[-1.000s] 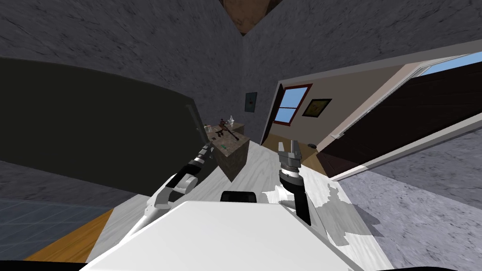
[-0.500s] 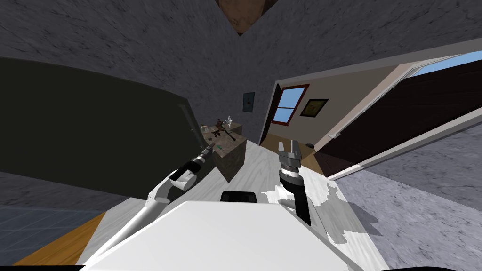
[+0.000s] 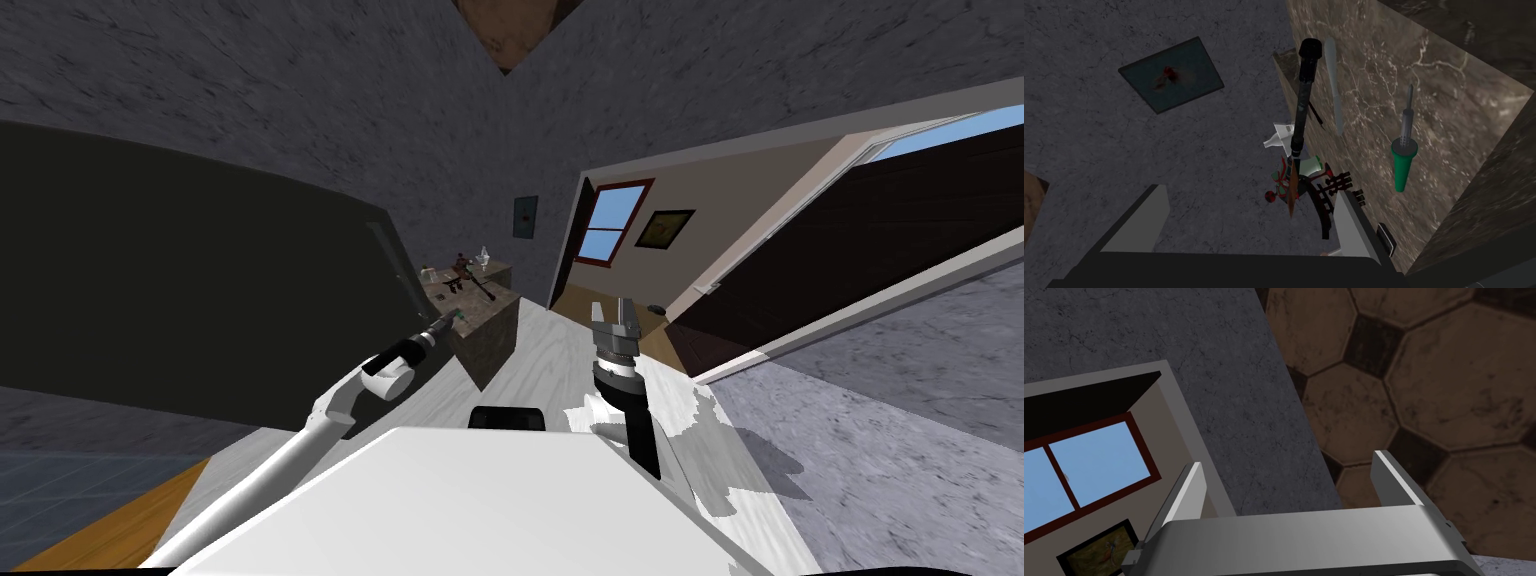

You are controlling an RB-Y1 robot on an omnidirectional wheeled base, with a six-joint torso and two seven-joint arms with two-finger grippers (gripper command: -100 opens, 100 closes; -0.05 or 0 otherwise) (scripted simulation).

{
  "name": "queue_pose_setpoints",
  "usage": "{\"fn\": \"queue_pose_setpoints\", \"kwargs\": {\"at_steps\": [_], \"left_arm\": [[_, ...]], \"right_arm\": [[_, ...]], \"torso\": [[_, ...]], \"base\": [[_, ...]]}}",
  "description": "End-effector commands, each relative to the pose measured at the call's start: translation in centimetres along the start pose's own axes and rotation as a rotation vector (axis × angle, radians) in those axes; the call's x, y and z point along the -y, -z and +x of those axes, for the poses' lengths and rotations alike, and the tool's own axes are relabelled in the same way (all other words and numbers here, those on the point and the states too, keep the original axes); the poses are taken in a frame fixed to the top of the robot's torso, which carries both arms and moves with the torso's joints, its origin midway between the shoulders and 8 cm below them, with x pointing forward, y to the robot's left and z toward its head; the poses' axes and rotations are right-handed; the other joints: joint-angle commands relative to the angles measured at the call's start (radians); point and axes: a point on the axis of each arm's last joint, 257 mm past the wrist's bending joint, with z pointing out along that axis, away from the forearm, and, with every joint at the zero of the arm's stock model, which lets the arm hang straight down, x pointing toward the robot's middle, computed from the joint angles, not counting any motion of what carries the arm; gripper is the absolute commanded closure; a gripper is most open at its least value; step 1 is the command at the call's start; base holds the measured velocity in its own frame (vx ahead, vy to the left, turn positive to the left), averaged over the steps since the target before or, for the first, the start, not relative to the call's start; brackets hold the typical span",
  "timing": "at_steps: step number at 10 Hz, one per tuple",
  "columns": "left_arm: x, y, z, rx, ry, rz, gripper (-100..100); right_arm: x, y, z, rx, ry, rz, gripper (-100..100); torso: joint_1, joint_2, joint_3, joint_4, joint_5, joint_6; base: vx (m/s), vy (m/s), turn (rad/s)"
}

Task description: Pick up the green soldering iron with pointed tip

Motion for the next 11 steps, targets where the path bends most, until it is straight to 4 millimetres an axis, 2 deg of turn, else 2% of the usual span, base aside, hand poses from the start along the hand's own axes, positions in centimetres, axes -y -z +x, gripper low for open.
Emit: {"fn": "queue_pose_setpoints", "kwargs": {"at_steps": [1, 2, 3, 4, 5, 6, 7, 8, 11], "left_arm": [[-0.9, -0.2, 0.0, -0.018, -0.015, -0.037, -100], [-2.1, -0.4, 0.1, -0.047, -0.042, -0.083, -100], [-2.4, -0.3, 0.1, -0.049, -0.042, -0.094, -100], [-3.7, -0.3, 0.2, -0.079, -0.069, -0.145, -100], [-3.9, -0.3, 0.2, -0.08, -0.069, -0.152, -100], [-5.2, -0.2, 0.2, -0.109, -0.096, -0.204, -100], [-5.4, -0.1, 0.3, -0.111, -0.097, -0.211, -100], [-6.7, 0.1, 0.2, -0.138, -0.124, -0.262, -100], [-8.5, 0.6, 0.1, -0.169, -0.151, -0.331, -100]], "right_arm": [[0.0, 0.0, 0.0, 0.0, 0.0, 0.0, 0], [0.0, 0.0, 0.0, 0.0, 0.0, 0.0, 0], [0.0, 0.0, 0.0, 0.0, 0.0, 0.0, 0], [0.0, 0.0, 0.0, 0.0, 0.0, 0.0, 0], [0.0, 0.0, 0.0, 0.0, 0.0, 0.0, 0], [0.0, 0.0, 0.0, 0.0, 0.0, 0.0, 0], [0.0, 0.0, 0.0, 0.0, 0.0, 0.0, 0], [0.0, 0.0, 0.0, 0.0, 0.0, 0.0, 0], [0.0, 0.0, 0.0, 0.0, 0.0, 0.0, 0]], "torso": [[0.0, 0.0, 0.0, 0.0, 0.0, 0.0], [0.001, 0.0, 0.0, 0.0, 0.0, 0.0], [0.001, -0.001, 0.0, 0.0, 0.0, 0.0], [0.001, -0.001, 0.0, 0.0, 0.0, 0.0], [0.001, -0.001, -0.001, 0.0, 0.0, 0.0], [0.002, -0.001, -0.001, 0.0, 0.0, 0.0], [0.002, -0.001, -0.001, 0.0, 0.0, 0.0], [0.002, -0.001, 0.0, 0.0, 0.0, 0.0], [0.004, -0.002, -0.001, -0.001, 0.001, 0.0]], "base": [[0.036, -0.065, 0.001], [0.052, -0.074, -0.004], [0.053, -0.058, 0.0], [0.061, -0.059, -0.001], [0.055, -0.051, 0.003], [0.055, -0.051, 0.004], [0.049, -0.051, 0.005], [0.08, -0.058, 0.008], [0.07, -0.033, 0.009]]}}
